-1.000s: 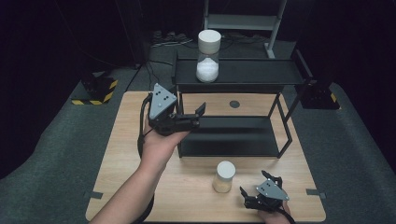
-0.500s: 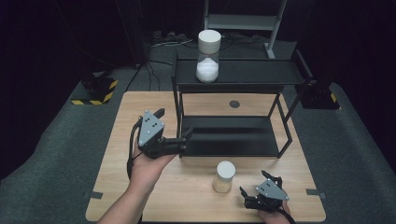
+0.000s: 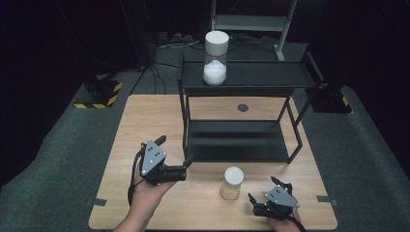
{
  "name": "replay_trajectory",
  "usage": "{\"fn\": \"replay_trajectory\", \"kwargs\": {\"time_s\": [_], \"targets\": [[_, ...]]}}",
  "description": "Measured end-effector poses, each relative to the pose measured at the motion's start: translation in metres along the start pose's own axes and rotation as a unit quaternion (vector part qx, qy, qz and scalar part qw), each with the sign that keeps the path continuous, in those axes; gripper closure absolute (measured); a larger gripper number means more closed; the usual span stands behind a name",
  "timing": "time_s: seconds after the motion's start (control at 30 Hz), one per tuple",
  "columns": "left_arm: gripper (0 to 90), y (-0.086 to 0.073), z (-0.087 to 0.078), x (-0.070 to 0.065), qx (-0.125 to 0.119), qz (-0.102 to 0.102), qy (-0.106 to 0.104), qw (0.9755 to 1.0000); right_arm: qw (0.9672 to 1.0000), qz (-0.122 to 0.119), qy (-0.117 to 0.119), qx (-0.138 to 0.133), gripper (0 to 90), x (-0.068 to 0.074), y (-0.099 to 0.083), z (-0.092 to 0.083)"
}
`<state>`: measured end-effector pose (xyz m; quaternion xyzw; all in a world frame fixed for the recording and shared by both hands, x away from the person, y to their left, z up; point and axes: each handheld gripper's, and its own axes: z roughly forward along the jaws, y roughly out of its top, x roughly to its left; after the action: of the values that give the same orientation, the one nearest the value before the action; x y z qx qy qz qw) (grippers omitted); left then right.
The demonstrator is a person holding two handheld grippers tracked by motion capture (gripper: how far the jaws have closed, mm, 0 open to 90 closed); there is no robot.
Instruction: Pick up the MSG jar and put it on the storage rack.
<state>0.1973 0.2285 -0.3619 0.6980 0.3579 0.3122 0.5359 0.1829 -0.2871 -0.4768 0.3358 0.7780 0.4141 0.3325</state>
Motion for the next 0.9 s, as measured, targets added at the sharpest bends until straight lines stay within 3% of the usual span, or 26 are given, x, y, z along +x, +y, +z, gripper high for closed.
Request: {"fn": "replay_trajectory", "kwargs": {"time_s": [0.3,0.6,0.7,0.8,0.9], "targets": [[0.4,-0.043,0.0,-0.001,0.036,0.002,-0.002,0.9994,1.0,0.006,-0.003,0.0,0.0,0.0,0.0,0.0],[0.3,-0.098,-0.001,0.0,0.085,-0.015,-0.001,0.9963,1.0,-0.007,-0.006,0.002,0.0,0.004,0.001,0.0],[0.4,-0.105,-0.001,0.0,0.091,-0.016,0.002,0.9957,0.9999,-0.009,-0.006,0.002,0.0,0.005,0.001,0.0],[0.3,-0.109,0.001,0.004,0.119,-0.004,0.005,0.9928,0.9999,-0.006,-0.007,0.004,0.0,0.005,0.002,0.001],[0.4,-0.11,0.003,0.006,0.132,0.003,0.009,0.9912,1.0,-0.004,-0.007,0.003,0.0,0.004,0.002,0.001]]}}
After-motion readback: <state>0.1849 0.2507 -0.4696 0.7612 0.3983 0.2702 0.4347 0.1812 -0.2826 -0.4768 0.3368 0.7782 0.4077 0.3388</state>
